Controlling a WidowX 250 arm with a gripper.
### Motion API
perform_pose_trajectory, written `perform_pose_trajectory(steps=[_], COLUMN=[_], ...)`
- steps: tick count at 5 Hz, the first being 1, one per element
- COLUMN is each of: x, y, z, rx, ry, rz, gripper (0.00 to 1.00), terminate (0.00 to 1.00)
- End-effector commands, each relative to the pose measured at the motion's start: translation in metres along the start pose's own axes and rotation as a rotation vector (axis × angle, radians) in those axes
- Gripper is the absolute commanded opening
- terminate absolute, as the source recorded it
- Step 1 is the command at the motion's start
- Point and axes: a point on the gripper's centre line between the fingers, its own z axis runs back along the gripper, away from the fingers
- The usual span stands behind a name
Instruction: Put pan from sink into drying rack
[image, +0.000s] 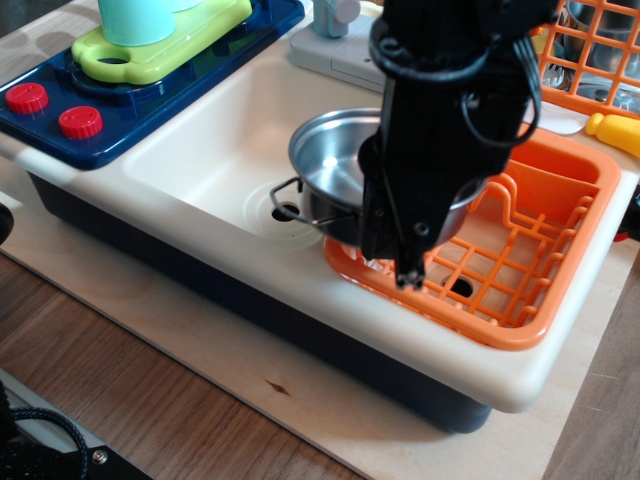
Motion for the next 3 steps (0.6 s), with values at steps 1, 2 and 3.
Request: perform_pose_trajectory(steps=[1, 2, 3], x=[0.0059, 0.0095, 0.0095], y=[-0.0092, -0.0064, -0.0064], z=[0.0017, 0.004, 0.004], rx=[0.02, 0.031, 0.031], ry=[-0.035, -0.05, -0.05], rz=[-0.079, -0.143, -0.143], gripper=[0.0, 1.0, 1.0], terminate=[0.0, 0.0, 0.0])
